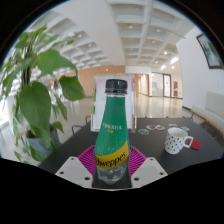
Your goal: Pour water
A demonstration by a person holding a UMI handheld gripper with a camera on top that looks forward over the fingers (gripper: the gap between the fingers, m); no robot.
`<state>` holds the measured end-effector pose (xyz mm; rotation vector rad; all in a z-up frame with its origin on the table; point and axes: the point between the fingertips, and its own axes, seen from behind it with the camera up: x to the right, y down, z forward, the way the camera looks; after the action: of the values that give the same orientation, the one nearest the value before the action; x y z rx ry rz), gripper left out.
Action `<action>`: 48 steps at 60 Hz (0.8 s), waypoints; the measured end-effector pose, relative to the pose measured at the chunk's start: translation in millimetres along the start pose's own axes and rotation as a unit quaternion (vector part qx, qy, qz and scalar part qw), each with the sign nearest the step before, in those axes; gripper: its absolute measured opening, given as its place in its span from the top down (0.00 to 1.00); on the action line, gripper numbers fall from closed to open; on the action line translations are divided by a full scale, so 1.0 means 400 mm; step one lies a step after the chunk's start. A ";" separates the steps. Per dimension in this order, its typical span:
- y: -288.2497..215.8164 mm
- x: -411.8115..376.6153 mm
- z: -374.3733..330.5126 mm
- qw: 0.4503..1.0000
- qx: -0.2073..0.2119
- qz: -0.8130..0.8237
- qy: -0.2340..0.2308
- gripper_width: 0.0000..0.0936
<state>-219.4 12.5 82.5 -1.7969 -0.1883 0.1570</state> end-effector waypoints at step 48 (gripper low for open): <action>-0.398 0.342 0.115 0.458 0.115 0.829 -0.299 0.59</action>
<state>-102.1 121.2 226.0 -0.8908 1.1546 2.0923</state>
